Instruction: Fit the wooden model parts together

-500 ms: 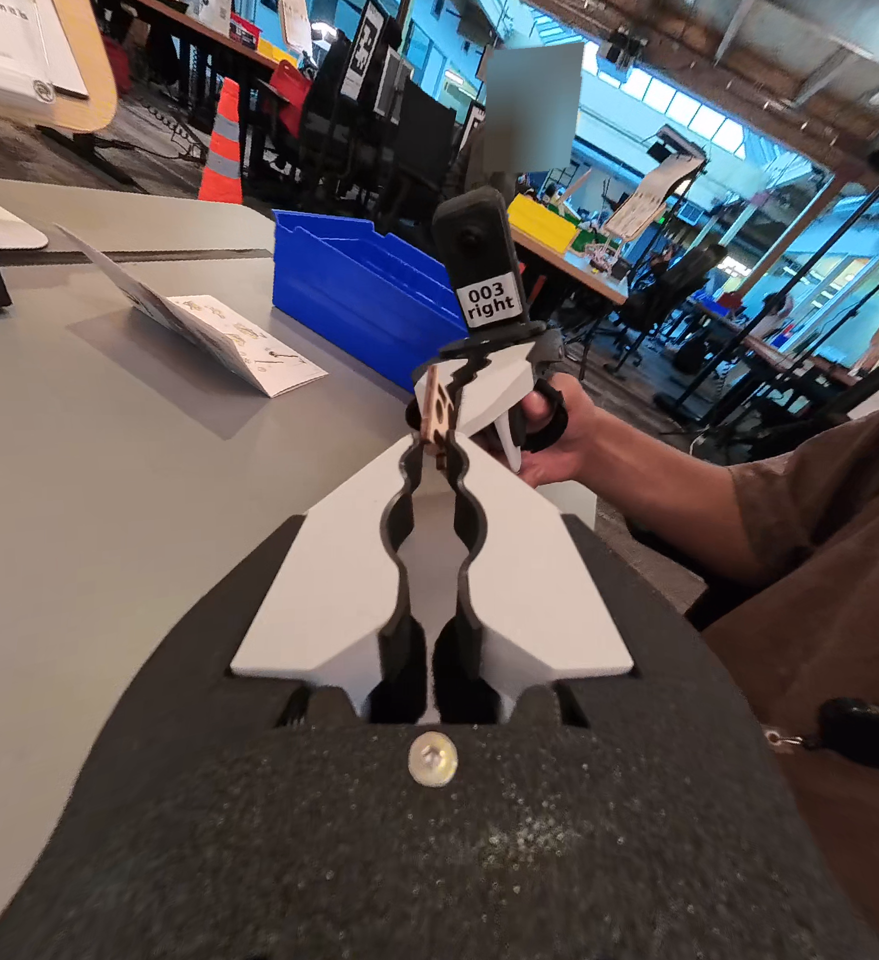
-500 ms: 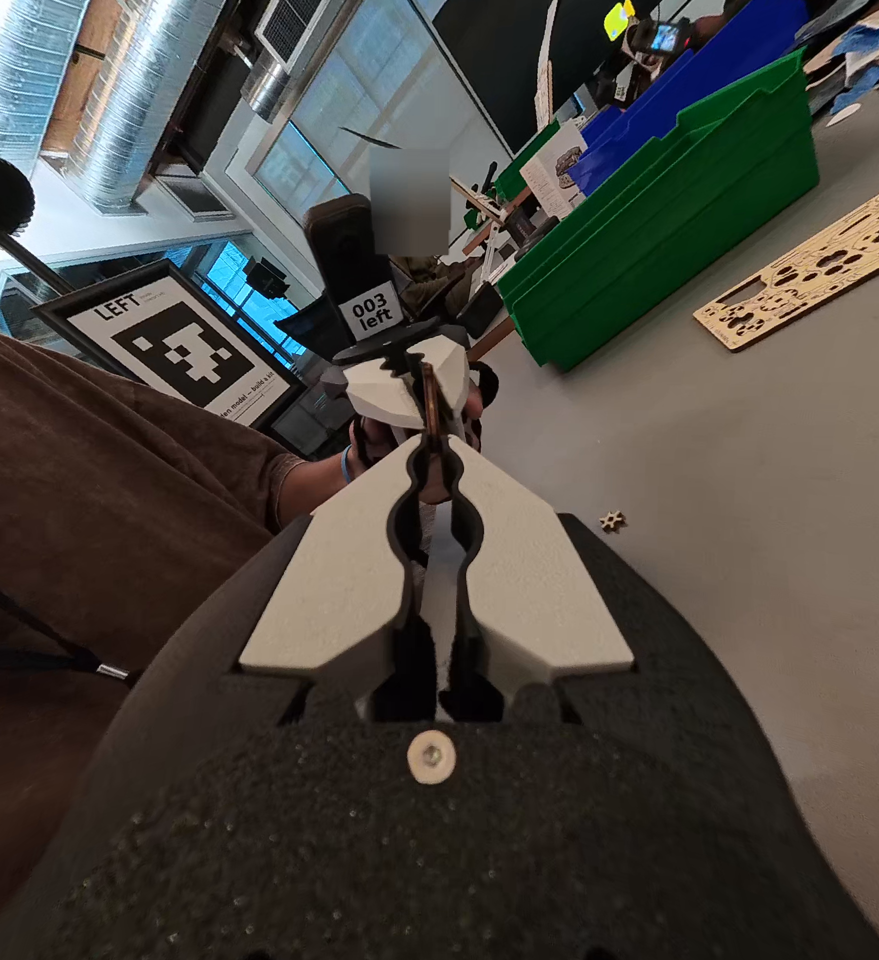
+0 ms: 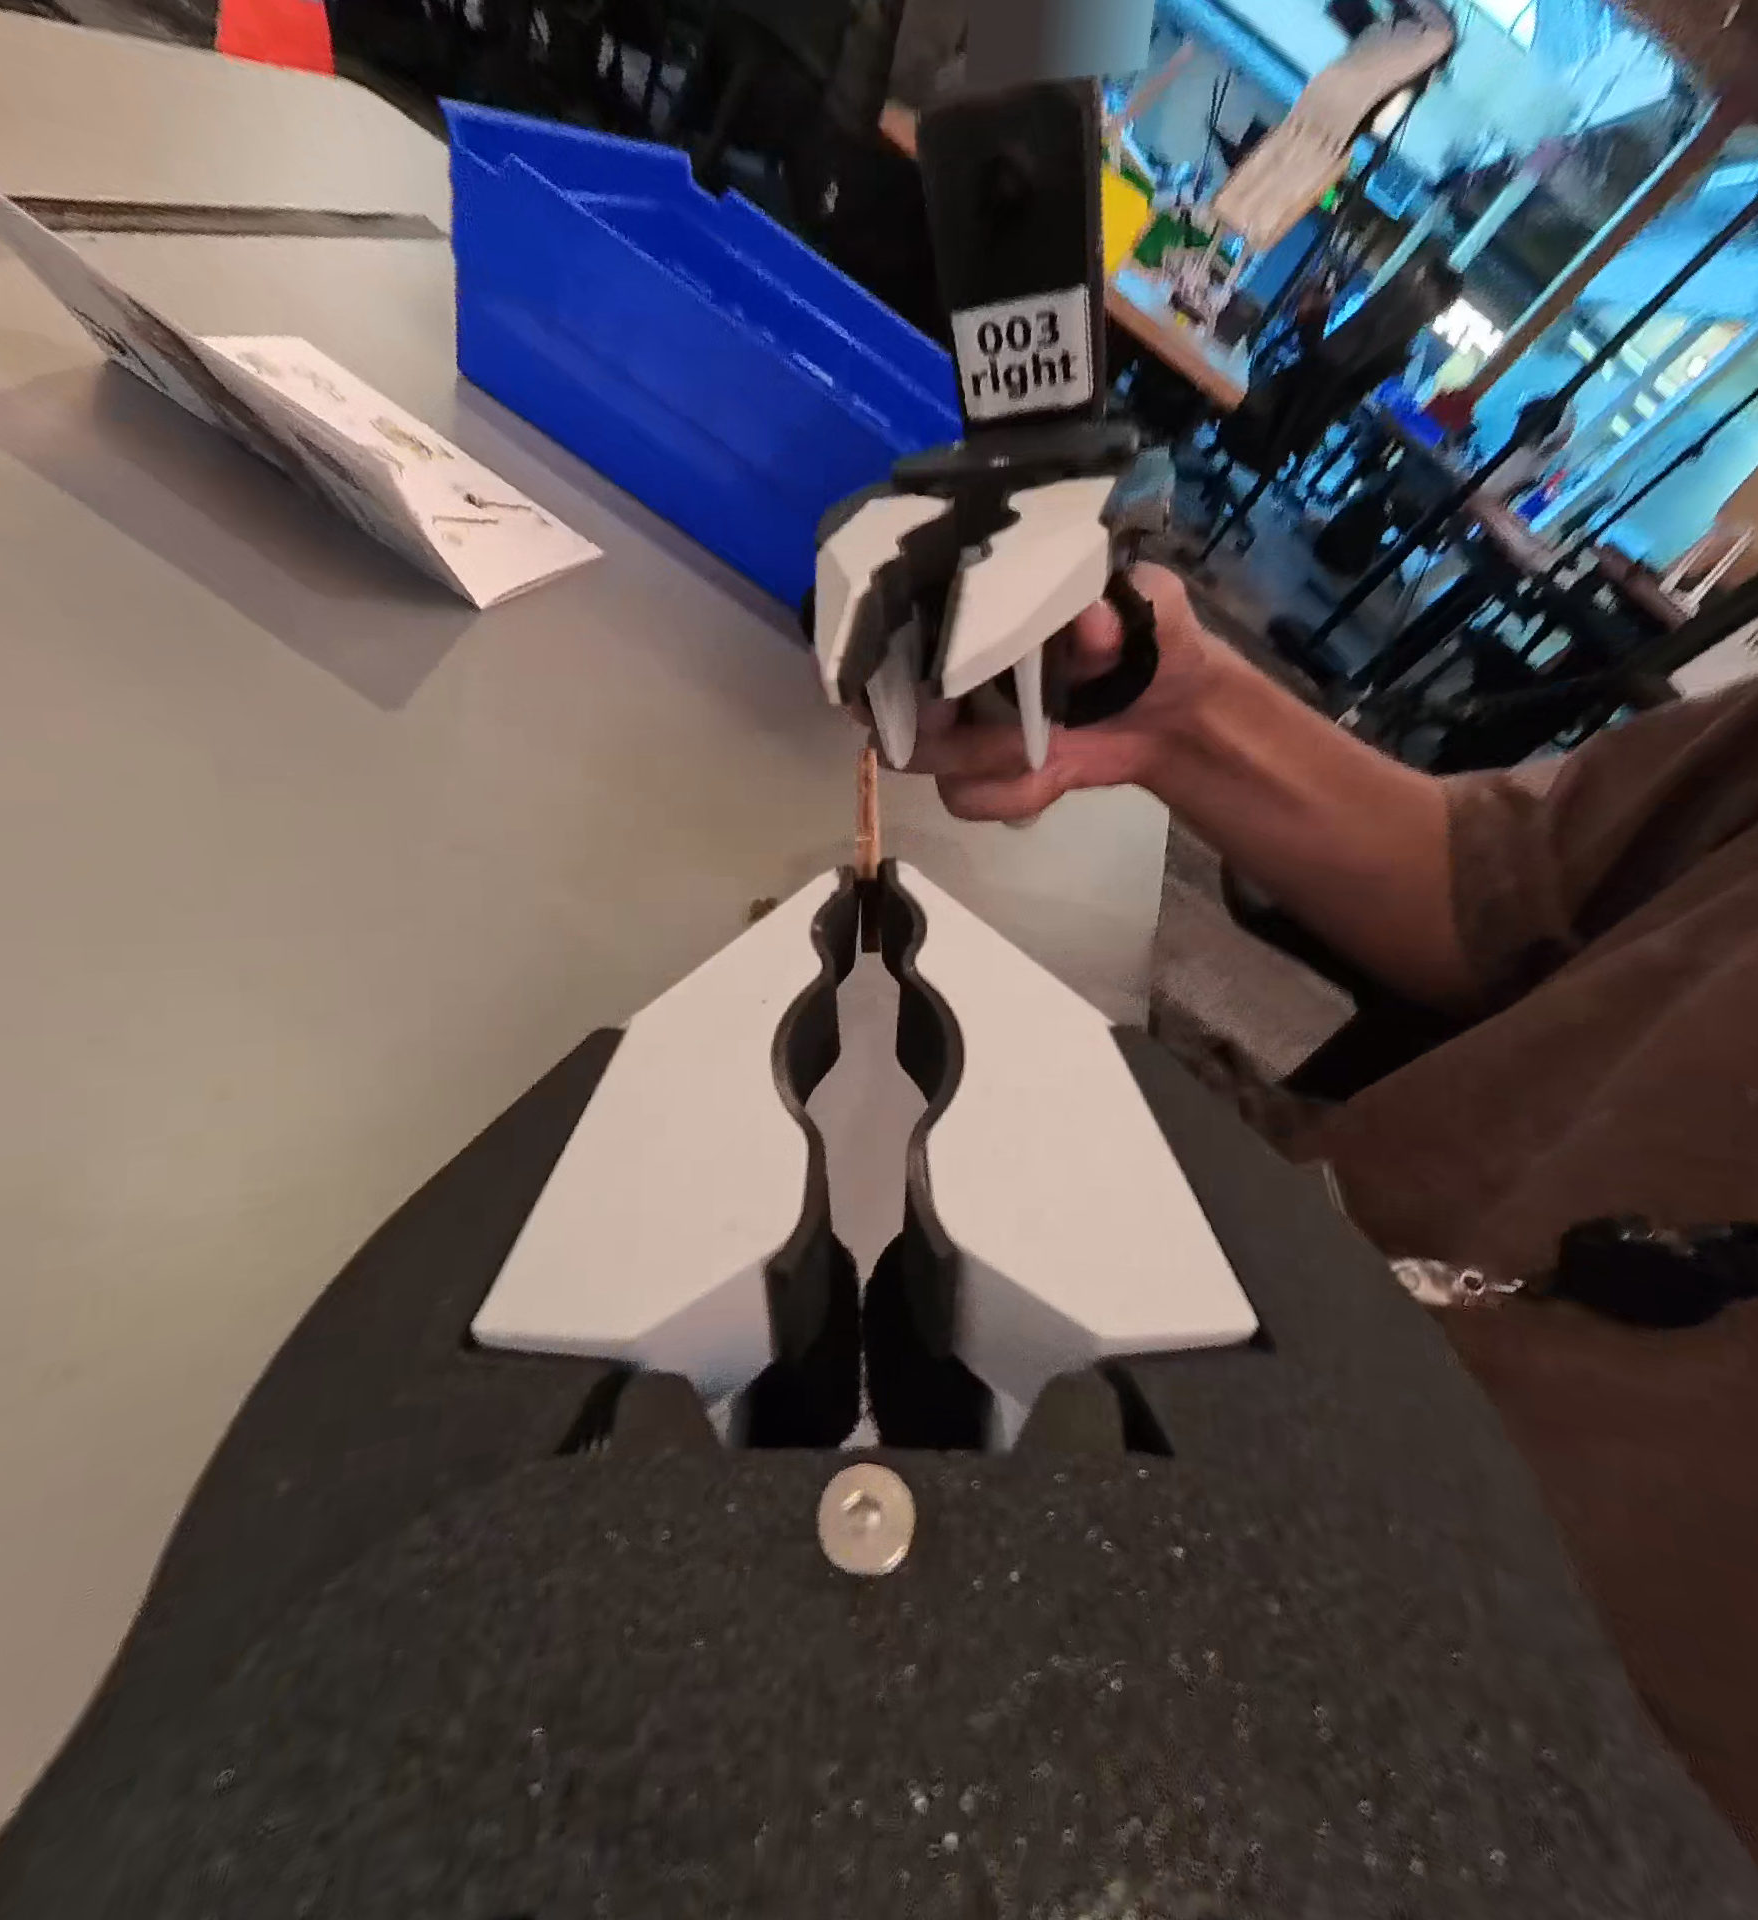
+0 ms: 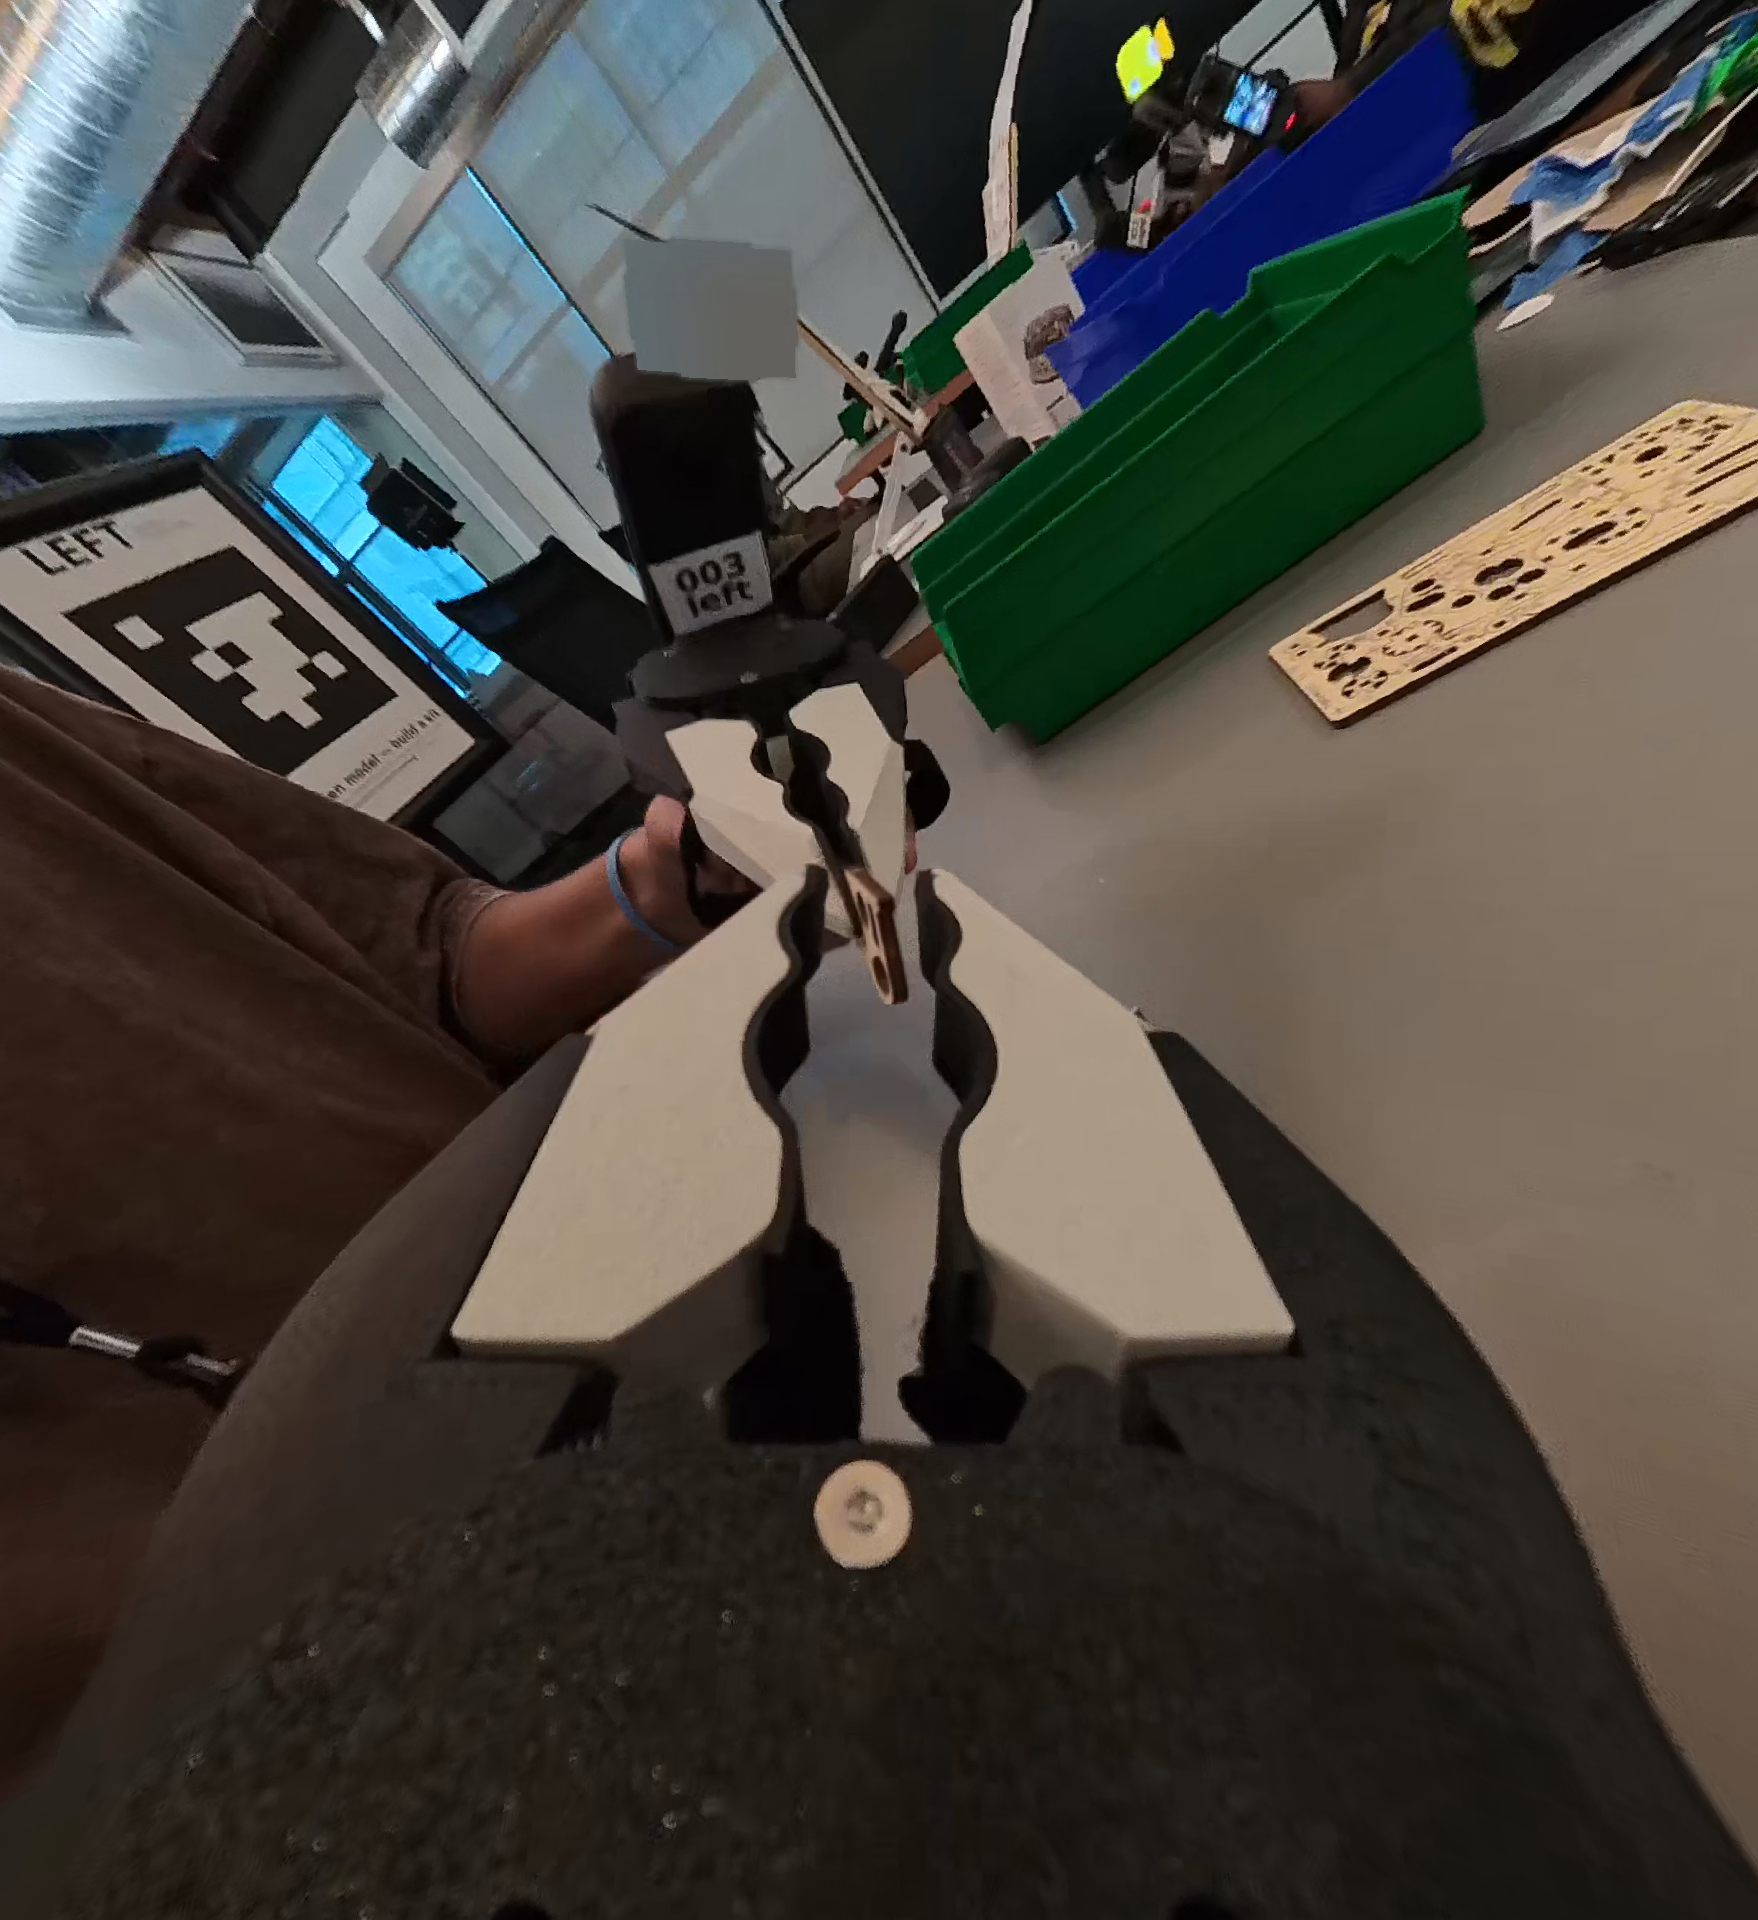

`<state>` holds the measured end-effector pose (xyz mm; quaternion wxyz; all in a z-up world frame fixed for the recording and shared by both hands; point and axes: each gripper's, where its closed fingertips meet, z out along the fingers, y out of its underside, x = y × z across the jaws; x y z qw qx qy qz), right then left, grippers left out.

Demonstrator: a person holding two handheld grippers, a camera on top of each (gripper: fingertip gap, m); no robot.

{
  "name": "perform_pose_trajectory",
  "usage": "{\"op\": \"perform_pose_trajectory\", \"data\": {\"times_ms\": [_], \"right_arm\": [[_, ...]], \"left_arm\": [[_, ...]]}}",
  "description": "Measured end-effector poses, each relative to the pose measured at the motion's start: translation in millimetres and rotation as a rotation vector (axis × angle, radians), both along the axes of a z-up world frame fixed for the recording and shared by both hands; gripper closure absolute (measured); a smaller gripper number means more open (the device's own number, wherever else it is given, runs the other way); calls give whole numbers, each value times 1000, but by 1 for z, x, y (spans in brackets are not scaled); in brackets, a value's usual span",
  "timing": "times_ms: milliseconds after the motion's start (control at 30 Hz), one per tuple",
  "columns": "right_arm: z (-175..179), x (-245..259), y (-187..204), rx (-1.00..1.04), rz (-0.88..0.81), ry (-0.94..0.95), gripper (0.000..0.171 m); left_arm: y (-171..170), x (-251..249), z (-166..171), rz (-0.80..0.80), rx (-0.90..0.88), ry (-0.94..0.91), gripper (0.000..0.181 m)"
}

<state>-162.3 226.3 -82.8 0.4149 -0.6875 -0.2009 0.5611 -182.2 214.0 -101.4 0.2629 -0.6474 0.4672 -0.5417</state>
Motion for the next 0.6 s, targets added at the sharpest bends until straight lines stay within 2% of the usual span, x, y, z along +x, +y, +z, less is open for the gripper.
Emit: {"op": "perform_pose_trajectory", "data": {"times_ms": [100, 267, 600], "right_arm": [[-7, -9, -7, 10, 45, -46, 154], [-13, -14, -9, 19, 56, -95, 164], [-6, -9, -10, 0, 63, -32, 168]], "left_arm": [[-4, 1, -2, -20, -8, 7, 180], [-6, 1, 0, -33, -18, -7, 179], [-6, 5, 11, -27, -112, -84, 180]]}}
